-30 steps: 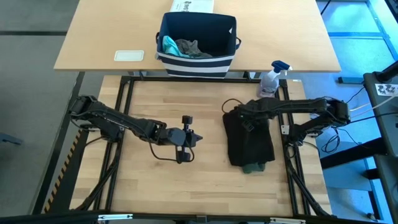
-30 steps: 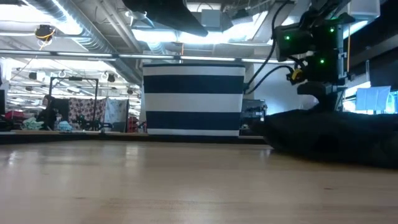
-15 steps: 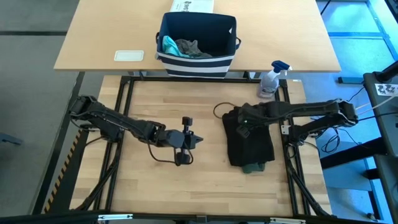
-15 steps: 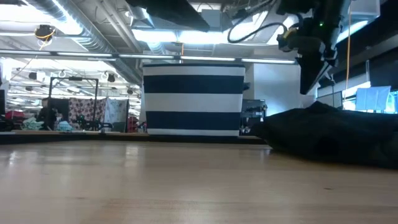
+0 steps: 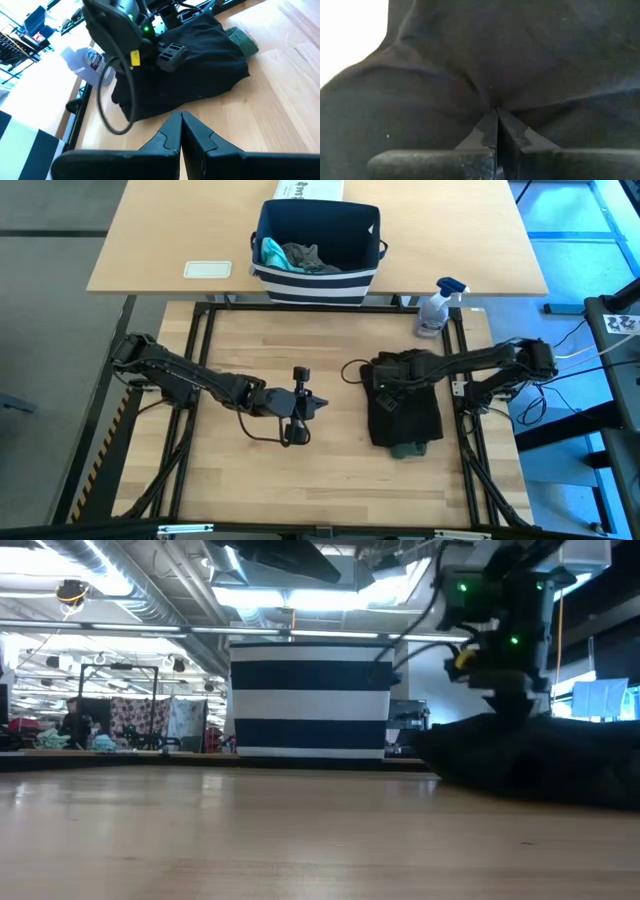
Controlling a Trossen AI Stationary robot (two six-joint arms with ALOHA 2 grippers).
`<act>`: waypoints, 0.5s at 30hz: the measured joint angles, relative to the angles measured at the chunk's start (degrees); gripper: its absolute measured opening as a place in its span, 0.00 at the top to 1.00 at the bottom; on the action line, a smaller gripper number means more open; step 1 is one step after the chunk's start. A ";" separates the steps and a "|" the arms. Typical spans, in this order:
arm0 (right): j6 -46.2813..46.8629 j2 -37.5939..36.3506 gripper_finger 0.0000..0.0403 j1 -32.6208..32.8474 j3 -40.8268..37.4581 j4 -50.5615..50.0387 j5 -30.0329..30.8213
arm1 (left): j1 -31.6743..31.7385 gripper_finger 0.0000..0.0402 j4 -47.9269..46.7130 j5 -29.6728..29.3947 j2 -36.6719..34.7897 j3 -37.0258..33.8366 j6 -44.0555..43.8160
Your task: Fold Laundry from Bin
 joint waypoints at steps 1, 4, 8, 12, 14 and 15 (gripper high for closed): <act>0.32 0.00 0.99 -0.02 -0.53 -0.71 -0.31 | 0.00 1.00 0.00 0.02 0.00 0.00 0.00; 1.92 -0.02 0.99 0.00 -1.17 -6.20 -0.27 | 0.00 1.00 0.00 0.02 0.00 0.00 -0.02; 2.97 -0.29 0.99 -0.02 -1.21 -11.24 0.61 | 0.00 1.00 0.00 0.02 0.00 0.00 0.00; 2.94 -1.71 0.99 -0.01 -1.19 -11.22 0.83 | 0.00 1.00 -0.02 0.02 0.00 0.00 -0.02; 3.13 -2.97 0.99 0.03 -1.19 -10.92 0.80 | 0.00 1.00 -0.02 -0.02 0.00 0.00 -0.01; 3.44 -3.87 0.99 0.03 -1.19 -10.53 0.70 | 0.00 1.00 -0.02 -0.04 0.00 0.00 0.05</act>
